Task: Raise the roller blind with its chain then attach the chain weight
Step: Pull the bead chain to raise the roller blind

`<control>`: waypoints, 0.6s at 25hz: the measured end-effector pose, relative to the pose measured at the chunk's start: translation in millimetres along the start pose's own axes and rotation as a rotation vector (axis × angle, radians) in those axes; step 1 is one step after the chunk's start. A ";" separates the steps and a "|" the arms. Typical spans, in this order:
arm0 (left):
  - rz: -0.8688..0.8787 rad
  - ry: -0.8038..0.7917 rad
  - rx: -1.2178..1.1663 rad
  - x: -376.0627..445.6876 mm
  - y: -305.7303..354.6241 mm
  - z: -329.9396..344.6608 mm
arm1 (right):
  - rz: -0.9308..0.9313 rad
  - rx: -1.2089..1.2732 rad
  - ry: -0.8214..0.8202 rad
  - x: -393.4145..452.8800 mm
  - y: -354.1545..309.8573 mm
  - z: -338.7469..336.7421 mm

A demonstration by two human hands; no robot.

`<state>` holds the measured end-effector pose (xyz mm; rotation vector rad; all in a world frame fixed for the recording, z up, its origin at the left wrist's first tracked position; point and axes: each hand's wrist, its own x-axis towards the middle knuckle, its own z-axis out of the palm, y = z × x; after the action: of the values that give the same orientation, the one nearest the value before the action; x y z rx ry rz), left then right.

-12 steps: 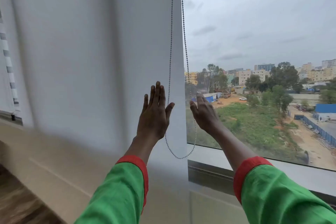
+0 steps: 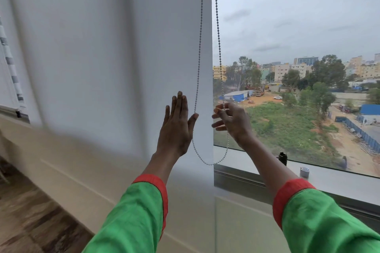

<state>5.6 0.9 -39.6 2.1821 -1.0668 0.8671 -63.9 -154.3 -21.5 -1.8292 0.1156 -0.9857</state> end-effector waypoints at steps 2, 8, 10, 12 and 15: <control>0.004 0.040 -0.056 -0.7 5.7 1.6 | 0.015 0.128 0.067 -9.8 2.6 -0.8; -0.171 0.160 -0.417 12.3 52.5 -16.2 | 0.006 0.309 0.008 -40.2 -3.3 3.3; -0.186 0.213 -0.563 22.6 68.5 -27.1 | -0.018 0.303 -0.049 -48.4 -5.7 9.2; -0.207 0.193 -0.779 33.5 83.2 -39.1 | -0.030 0.319 -0.107 -58.6 -6.2 15.9; -0.236 0.096 -1.115 46.3 99.1 -55.2 | -0.039 0.416 -0.179 -69.8 -8.1 21.7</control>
<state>-71.0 -34.2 49.3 1.2543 -0.8881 0.1505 -98.3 -100.6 -58.1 -1.5287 -0.2212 -0.7973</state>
